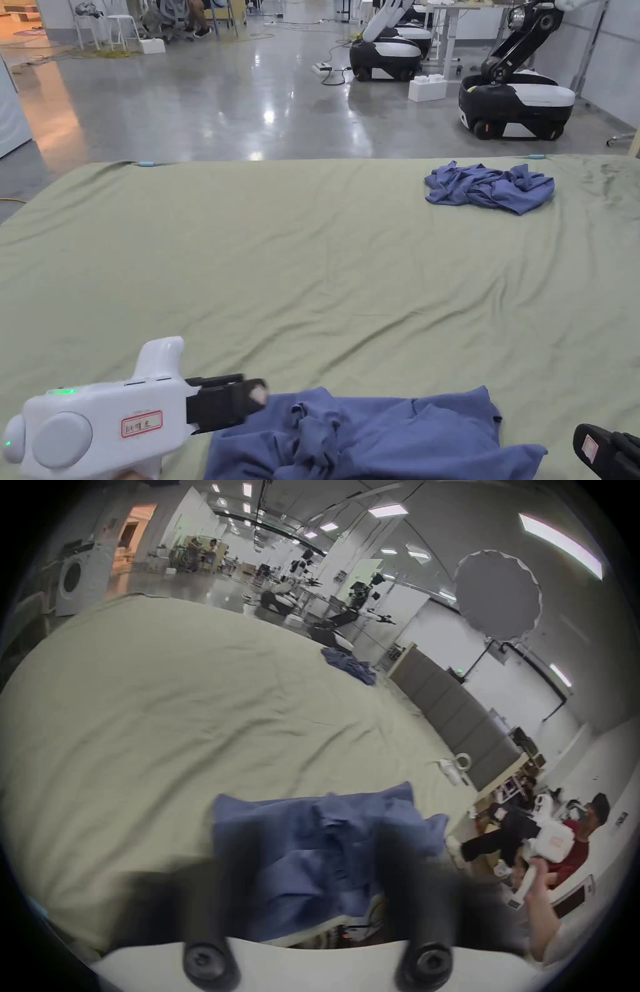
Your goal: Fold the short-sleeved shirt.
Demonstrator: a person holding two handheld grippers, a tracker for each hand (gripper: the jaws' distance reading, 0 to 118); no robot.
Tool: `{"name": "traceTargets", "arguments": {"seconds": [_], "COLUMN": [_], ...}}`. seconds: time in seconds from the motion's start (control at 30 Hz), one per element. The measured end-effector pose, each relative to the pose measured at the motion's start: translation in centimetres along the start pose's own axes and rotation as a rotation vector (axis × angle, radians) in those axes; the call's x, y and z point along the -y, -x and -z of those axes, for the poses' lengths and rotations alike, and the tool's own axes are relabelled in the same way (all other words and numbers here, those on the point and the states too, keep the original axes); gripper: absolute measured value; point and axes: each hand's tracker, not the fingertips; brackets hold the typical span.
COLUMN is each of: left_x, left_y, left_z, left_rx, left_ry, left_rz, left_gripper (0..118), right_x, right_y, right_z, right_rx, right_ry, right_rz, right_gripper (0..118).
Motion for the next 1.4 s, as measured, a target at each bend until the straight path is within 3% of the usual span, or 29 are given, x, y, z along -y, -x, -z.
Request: {"name": "traceTargets", "arguments": {"seconds": [0.07,0.13,0.2,0.27,0.37,0.43,0.47,0.5,0.6,0.67,0.83,1.13,1.27,1.4], "left_x": [0.4,2.0,3.3,4.0,5.0,4.8,5.6,5.9,5.8,6.0,5.9,9.1,9.4,7.6], "left_y": [0.1,0.3,-0.2,-0.8,-3.3,-5.0,-5.3,-5.6,-7.1,-8.2,-11.8,-16.9,-16.2,-15.4], "left_z": [0.3,0.6,2.1,3.7,5.5,6.9,8.4,9.5,11.2,12.0,13.2,16.5,15.1,11.6], "left_rx": [-0.207,-0.219,-0.228,-0.267,-0.192,-0.266,-0.187,-0.167,-0.223,-0.199,-0.204,-0.113,-0.045,-0.036], "left_ry": [-0.021,-0.019,0.005,0.011,0.02,0.064,0.156,0.19,0.154,0.154,0.067,0.126,0.077,0.008], "left_rz": [0.049,0.186,0.131,0.19,0.244,0.326,0.207,0.186,0.318,0.297,0.422,0.413,0.302,0.303], "left_gripper": [0,0,0,0,0,0,0,0,0,0,0,0,0,0], "right_x": [0.0,0.0,0.0,-0.2,-0.4,-0.5,-0.6,-0.6,-0.8,-0.8,-0.7,-0.8,-0.8,-0.8], "right_y": [0.4,0.6,0.9,1.1,1.7,1.6,1.4,1.4,1.2,1.0,0.6,0.5,0.2,0.4], "right_z": [0.1,0.3,0.5,0.6,0.5,0.4,0.3,0.2,-0.2,-0.4,-0.5,-1.0,-0.9,-0.6], "right_rx": [-0.006,-0.012,-0.016,-0.02,-0.022,-0.024,-0.025,-0.022,-0.014,-0.013,-0.004,0.006,0.006,0.001], "right_ry": [0.002,0.003,0.005,0.006,0.007,0.009,0.007,0.006,-0.005,-0.007,0.001,-0.001,-0.004,-0.001], "right_rz": [0.001,0.0,-0.004,-0.001,-0.015,-0.018,-0.014,-0.012,-0.008,-0.001,-0.001,-0.003,0.003,0.002], "right_gripper": [2,2,2,2,2,2,2,2,2,2,2,2,2,2]}}
